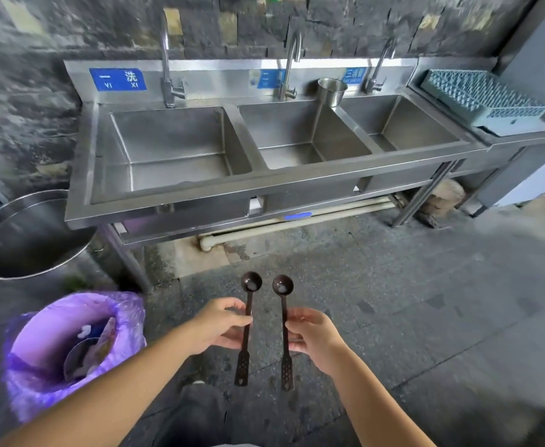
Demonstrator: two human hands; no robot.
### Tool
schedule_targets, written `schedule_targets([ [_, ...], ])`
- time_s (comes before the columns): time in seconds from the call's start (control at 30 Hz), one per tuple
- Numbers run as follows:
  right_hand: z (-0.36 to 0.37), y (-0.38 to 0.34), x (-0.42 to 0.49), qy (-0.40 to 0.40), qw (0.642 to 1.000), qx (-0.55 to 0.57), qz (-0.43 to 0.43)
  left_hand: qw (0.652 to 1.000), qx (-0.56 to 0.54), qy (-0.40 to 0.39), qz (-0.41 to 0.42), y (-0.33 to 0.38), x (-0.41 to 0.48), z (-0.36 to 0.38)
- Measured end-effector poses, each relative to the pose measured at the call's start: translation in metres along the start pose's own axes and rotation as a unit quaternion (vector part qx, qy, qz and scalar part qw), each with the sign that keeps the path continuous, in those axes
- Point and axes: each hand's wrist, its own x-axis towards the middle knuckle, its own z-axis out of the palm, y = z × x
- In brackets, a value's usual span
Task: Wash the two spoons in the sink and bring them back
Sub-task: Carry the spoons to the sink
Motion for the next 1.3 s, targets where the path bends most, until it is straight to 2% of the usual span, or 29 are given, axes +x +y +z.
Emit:
schedule_targets([
  [0.27,0.054,-0.093,0.123,-0.002,0.998,-0.056,-0.007,0.999,-0.038,0.037,0.011,0.073,0.093,-0.089],
  [0.47,0.122,-0.194,0.207,-0.017,0.997,-0.074,-0.018,0.998,-0.014,0.041,0.041,0.176,0.153,-0.187],
  [0.6,0.168,-0.257,0.256,-0.016,0.996,-0.079,-0.033,0.997,-0.037,0.046,0.052,0.236,0.181,-0.238],
  [0.77,0.208,-0.3,0.298,-0.037,0.993,-0.102,-0.036,0.996,-0.048,0.071,0.037,0.269,0.207,-0.279],
  [1.03,0.21,-0.349,0.368,-0.036,0.992,-0.12,-0.001,0.994,-0.077,0.073,0.012,0.302,0.268,-0.318],
  [1.3,0.185,-0.444,0.477,-0.015,0.992,-0.122,0.014,0.992,-0.1,0.072,-0.016,0.381,0.365,-0.336],
])
